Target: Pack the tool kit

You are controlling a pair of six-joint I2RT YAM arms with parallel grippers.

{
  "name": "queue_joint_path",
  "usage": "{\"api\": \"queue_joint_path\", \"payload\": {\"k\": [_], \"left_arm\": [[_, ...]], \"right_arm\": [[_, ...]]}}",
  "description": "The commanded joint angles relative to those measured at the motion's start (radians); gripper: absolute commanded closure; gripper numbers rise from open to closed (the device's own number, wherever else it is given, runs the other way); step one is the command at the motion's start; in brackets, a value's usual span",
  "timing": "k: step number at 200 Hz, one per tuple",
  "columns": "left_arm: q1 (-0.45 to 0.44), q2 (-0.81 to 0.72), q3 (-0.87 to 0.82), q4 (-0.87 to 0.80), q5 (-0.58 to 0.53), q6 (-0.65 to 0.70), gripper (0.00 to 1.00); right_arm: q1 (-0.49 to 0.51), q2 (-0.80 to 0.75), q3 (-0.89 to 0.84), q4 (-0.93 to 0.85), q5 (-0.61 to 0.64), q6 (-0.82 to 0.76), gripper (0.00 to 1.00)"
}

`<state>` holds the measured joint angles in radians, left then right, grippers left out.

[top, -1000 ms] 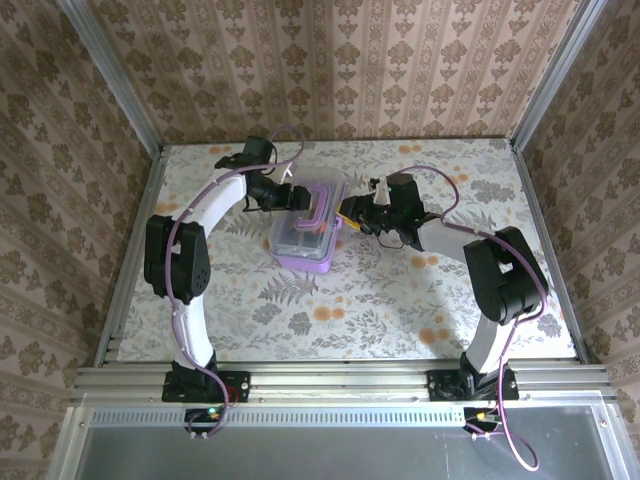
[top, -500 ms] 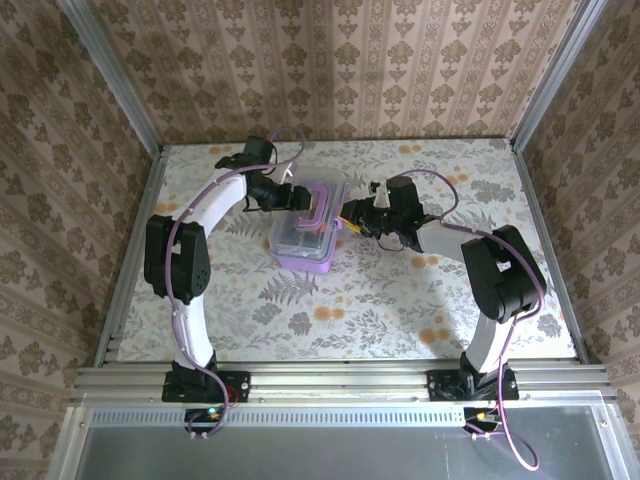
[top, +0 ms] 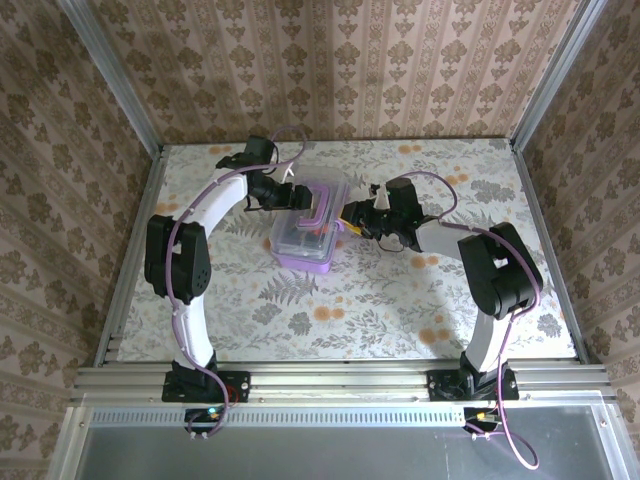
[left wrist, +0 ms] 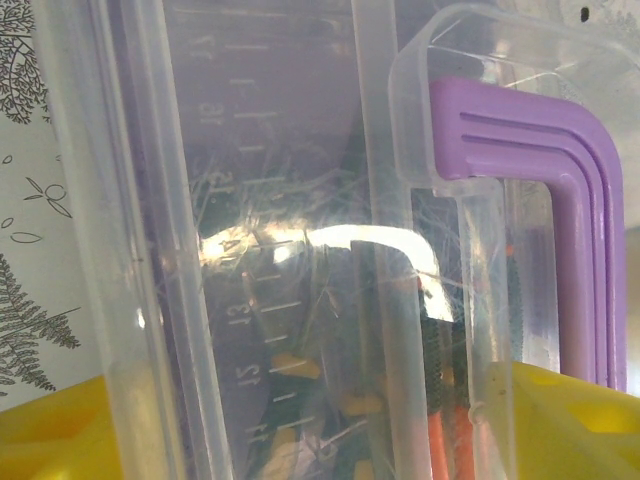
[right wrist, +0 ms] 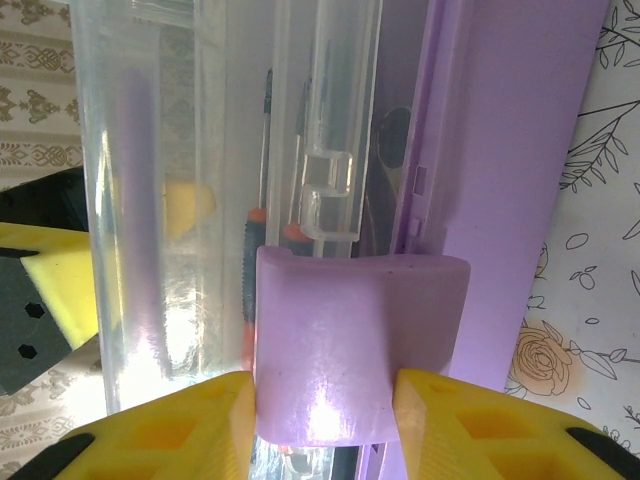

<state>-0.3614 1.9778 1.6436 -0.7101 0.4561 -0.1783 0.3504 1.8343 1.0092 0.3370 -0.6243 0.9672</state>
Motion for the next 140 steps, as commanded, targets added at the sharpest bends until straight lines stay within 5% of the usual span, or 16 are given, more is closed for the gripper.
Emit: {"api": "queue_joint_path", "payload": {"k": [1,48,140], "left_arm": [[-0.006,0.116,-0.055,-0.107,-0.133,0.011,0.34],[-0.024,0.107,-0.049,-0.128,-0.221,-0.007,0.35],[-0.028,0.103,-0.05,-0.121,-0.192,-0.004,0.35]], "right_arm": [[-0.004,0.026,0.0,-0.032,0.026,-0.021,0.56],[-0.01,0.043,-0.011,-0.025,0.024,-0.019,0.56],[-0.01,0.067,0.006,-0.02,0.011,-0.019,0.56]]}}
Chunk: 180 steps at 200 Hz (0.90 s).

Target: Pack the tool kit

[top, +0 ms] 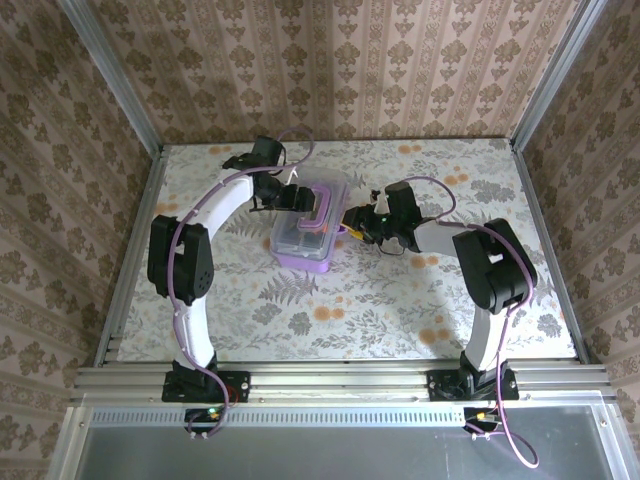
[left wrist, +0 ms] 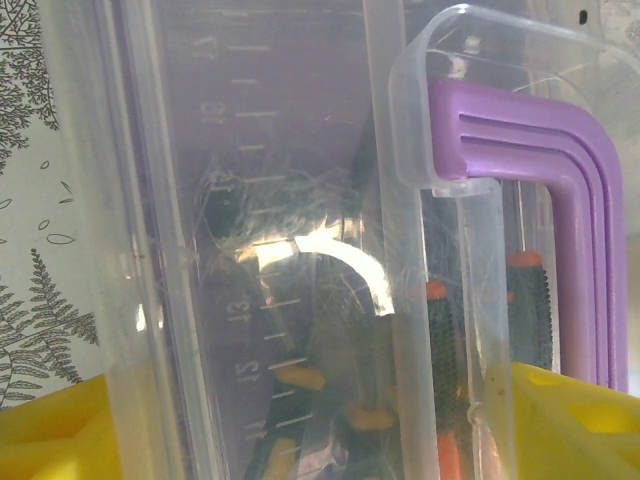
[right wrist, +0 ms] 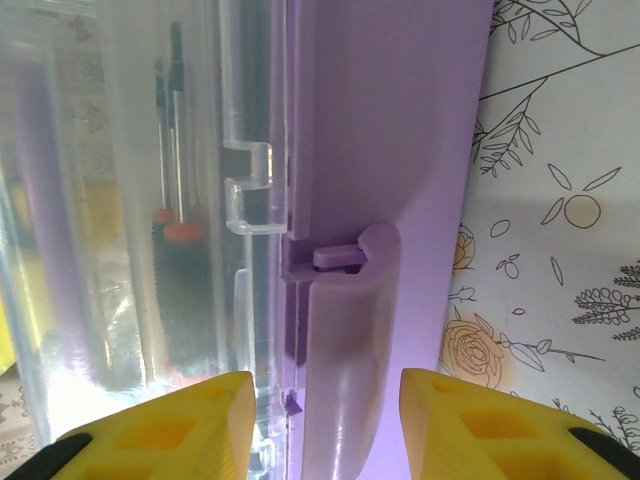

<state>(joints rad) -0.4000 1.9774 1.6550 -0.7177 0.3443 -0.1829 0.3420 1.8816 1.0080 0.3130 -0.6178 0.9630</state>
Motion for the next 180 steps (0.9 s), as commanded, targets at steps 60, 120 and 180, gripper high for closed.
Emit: {"api": "queue_joint_path", "payload": {"k": [60,120,180], "left_arm": [[0.009,0.109,-0.06,-0.115,-0.074,0.003,0.35],[0.008,0.113,-0.057,-0.114,-0.062,0.003,0.35],[0.008,0.122,-0.057,-0.117,-0.064,0.002,0.36]], "right_arm": [[-0.001,-0.002,-0.003,0.105,-0.028,0.044,0.55],[0.008,0.001,0.03,0.122,-0.054,0.076,0.56],[0.011,-0.049,0.007,0.167,-0.056,0.102,0.57]]}}
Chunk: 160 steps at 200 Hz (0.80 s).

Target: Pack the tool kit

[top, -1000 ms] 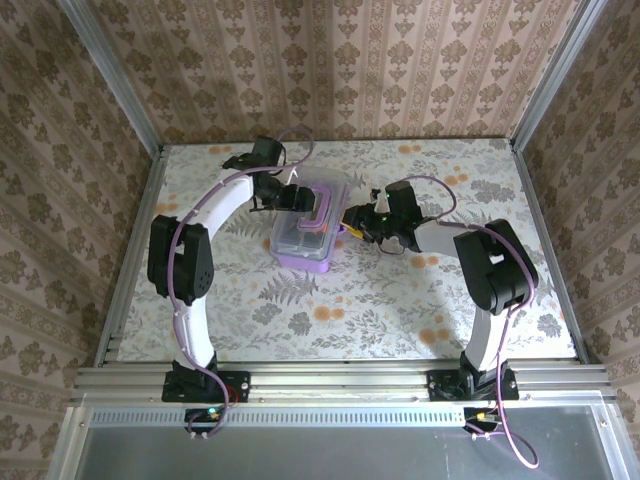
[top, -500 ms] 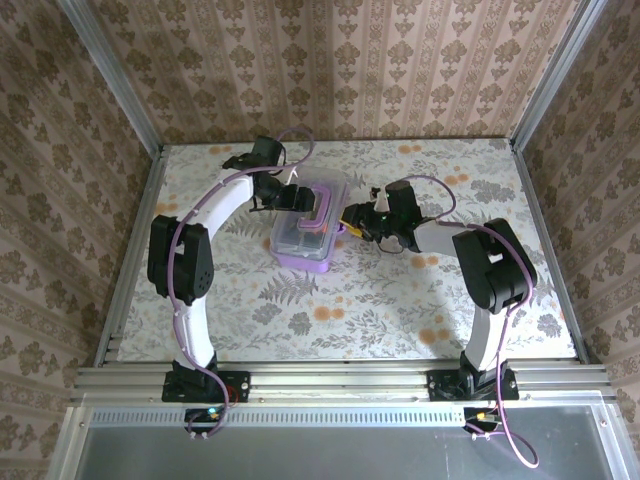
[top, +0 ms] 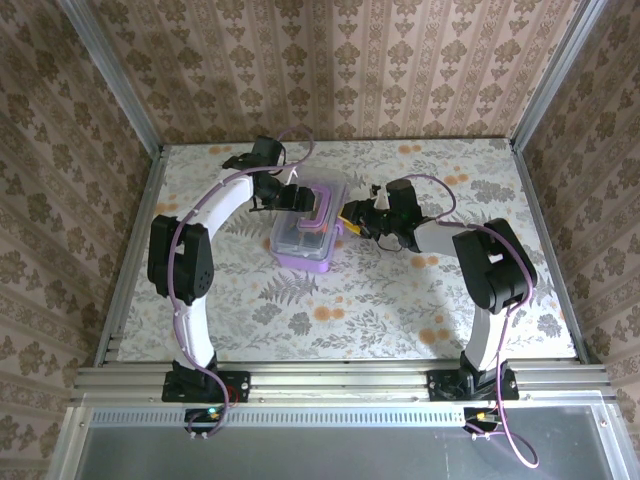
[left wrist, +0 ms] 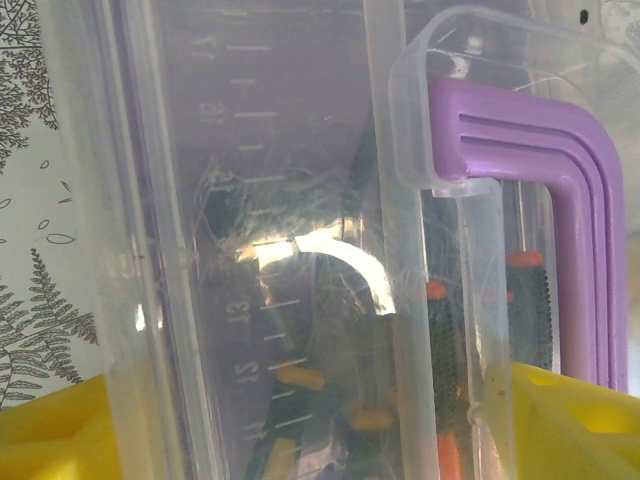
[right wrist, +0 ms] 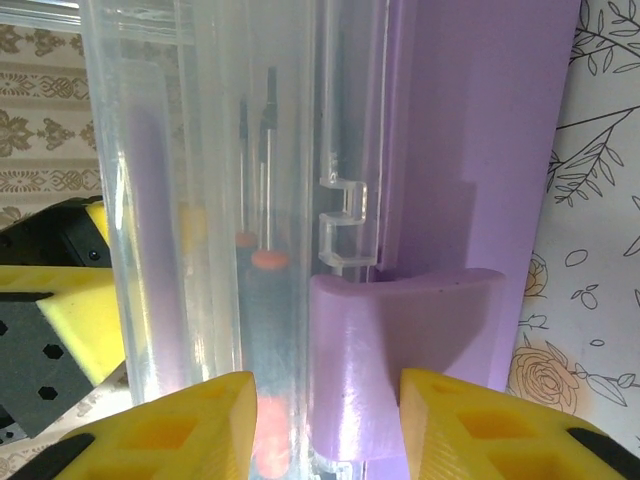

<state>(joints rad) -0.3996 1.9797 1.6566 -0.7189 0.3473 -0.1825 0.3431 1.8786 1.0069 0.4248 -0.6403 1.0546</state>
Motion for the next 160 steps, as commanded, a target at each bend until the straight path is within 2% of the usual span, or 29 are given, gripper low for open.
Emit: {"api": "queue_joint_path", "payload": {"k": [1,39,86,123,160], "left_arm": [[0.007,0.121,-0.057,-0.116,-0.067,0.002,0.36],[0.007,0.119,-0.058,-0.114,-0.064,0.003,0.36],[0.004,0.121,-0.058,-0.113,-0.061,0.003,0.36],[0.001,0.125,-0.058,-0.111,-0.051,0.0,0.36],[-0.002,0.126,-0.059,-0.111,-0.05,0.0,0.36]], "right_arm": [[0.01,-0.045,0.008,0.055,-0.033,0.01,0.57],[0.013,-0.023,0.022,0.089,-0.045,0.036,0.57],[0.017,0.031,0.042,0.029,-0.023,0.016,0.57],[0.022,0.079,0.007,0.106,-0.015,0.061,0.58],[0.023,0.073,0.002,0.095,-0.009,0.054,0.58]]}}
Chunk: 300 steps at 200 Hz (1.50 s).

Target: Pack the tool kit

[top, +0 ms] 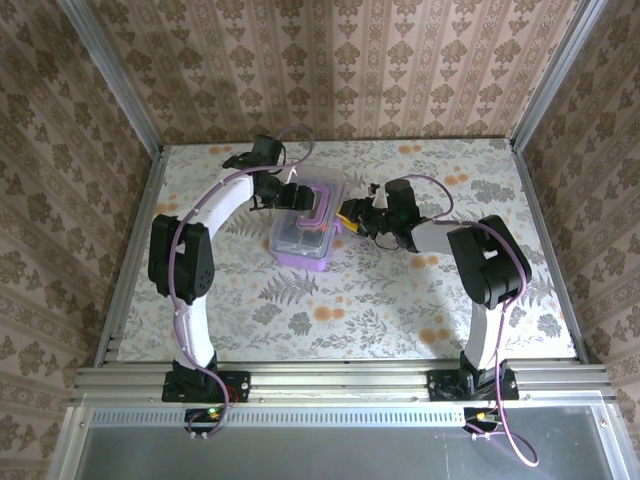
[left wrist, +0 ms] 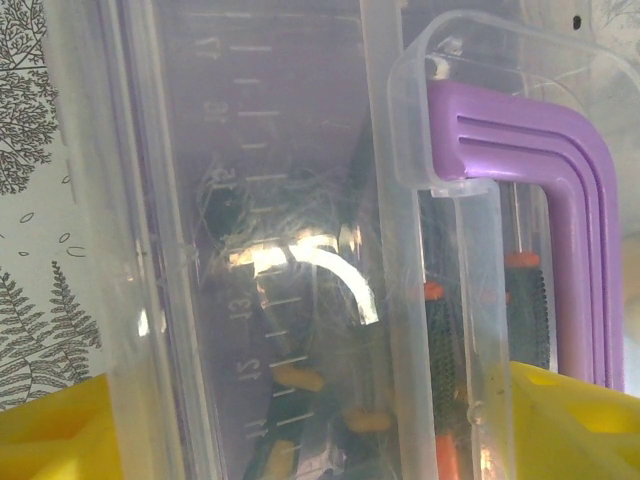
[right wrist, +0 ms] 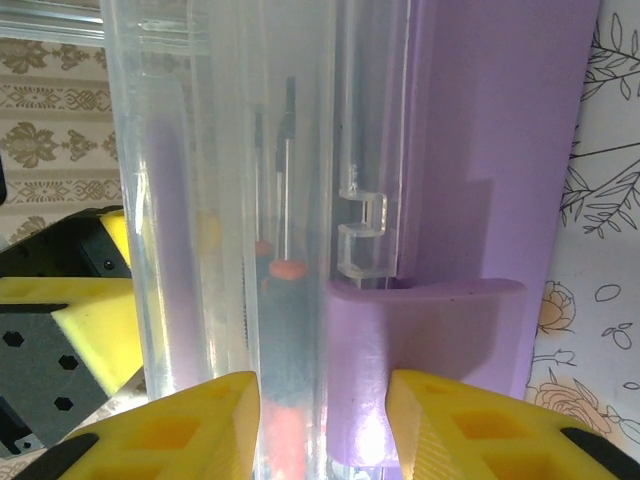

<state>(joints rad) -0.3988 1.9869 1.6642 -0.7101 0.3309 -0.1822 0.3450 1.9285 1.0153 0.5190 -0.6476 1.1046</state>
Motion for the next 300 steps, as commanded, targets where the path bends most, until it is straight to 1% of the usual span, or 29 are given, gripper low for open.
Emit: {"api": "queue_joint_path", "payload": {"k": [1,24,50,74,265,271,277,292,300], "left_arm": [[-0.003,0.119,-0.066,-0.12,-0.033,-0.001,0.36],[-0.003,0.119,-0.066,-0.121,-0.039,0.0,0.37],[-0.003,0.118,-0.065,-0.124,-0.051,-0.002,0.36],[-0.003,0.12,-0.065,-0.124,-0.059,-0.005,0.36],[-0.003,0.132,-0.063,-0.127,-0.058,-0.003,0.37],[-0.003,0.132,-0.063,-0.126,-0.058,-0.003,0.37],[-0.002,0.13,-0.063,-0.126,-0.058,-0.003,0.37],[-0.003,0.128,-0.063,-0.126,-0.058,-0.003,0.37],[-0.003,0.128,-0.063,-0.126,-0.058,-0.003,0.37]], "right_arm": [[0.022,0.023,-0.004,-0.001,-0.001,0.004,0.58],[0.019,0.001,-0.005,-0.022,0.004,-0.01,0.57],[0.013,-0.033,0.006,-0.114,0.03,-0.058,0.57],[0.005,-0.051,0.009,-0.16,0.038,-0.085,0.57],[-0.04,-0.089,-0.001,-0.187,0.009,-0.107,0.58],[-0.043,-0.093,-0.004,-0.193,0.014,-0.107,0.59],[-0.048,-0.095,-0.006,-0.205,0.025,-0.108,0.63],[-0.055,-0.091,-0.009,-0.24,0.048,-0.108,0.83],[-0.057,-0.083,-0.009,-0.246,0.052,-0.106,0.91]]}}
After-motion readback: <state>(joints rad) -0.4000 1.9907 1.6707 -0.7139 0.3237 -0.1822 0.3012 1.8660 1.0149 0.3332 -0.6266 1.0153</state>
